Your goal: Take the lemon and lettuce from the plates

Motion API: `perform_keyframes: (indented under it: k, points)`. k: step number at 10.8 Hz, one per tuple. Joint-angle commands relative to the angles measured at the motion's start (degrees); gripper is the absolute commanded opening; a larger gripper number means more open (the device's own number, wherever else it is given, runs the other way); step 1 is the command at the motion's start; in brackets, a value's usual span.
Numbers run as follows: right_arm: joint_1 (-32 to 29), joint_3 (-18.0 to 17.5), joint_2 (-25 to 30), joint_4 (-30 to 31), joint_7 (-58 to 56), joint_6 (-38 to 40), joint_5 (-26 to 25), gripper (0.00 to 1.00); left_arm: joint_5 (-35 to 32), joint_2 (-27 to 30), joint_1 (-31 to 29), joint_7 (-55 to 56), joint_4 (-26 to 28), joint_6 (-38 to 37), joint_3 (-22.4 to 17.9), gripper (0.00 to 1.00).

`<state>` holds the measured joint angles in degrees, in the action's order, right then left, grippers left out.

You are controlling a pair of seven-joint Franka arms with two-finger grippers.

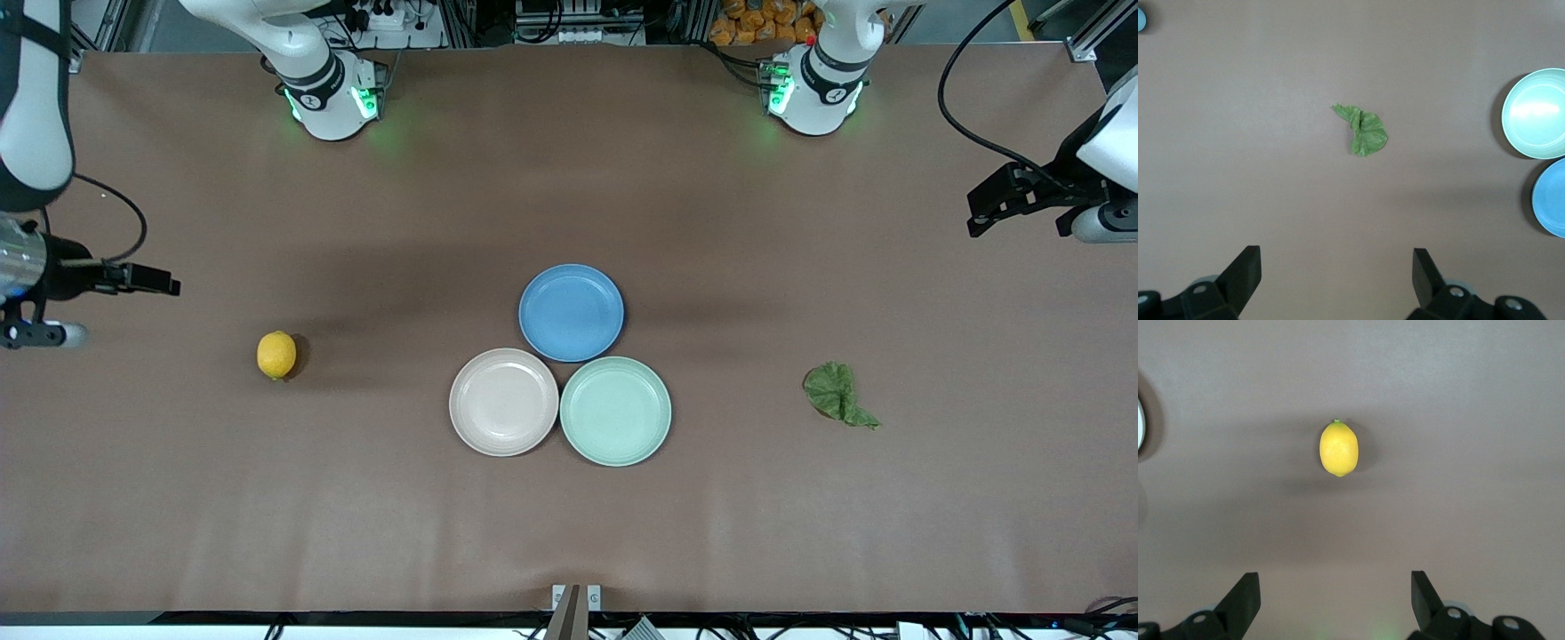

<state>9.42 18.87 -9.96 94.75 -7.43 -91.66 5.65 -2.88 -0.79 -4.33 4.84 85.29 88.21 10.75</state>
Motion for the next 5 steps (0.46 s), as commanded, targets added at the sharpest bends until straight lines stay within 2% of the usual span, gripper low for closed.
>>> perform_keyframes:
  k: [1,5]
  points:
    - [-0.81,-0.5,5.82,2.37,0.93,0.08,-1.08,1.0,1.13,0.53,-0.5,0.96,0.49,0.48,0.23,1.0]
    - [1.56,-1.55,6.09,-5.35,10.04,7.0,-2.31,1.0,1.13,0.35,-0.5,0.96,0.49,0.56,0.23,1.0]
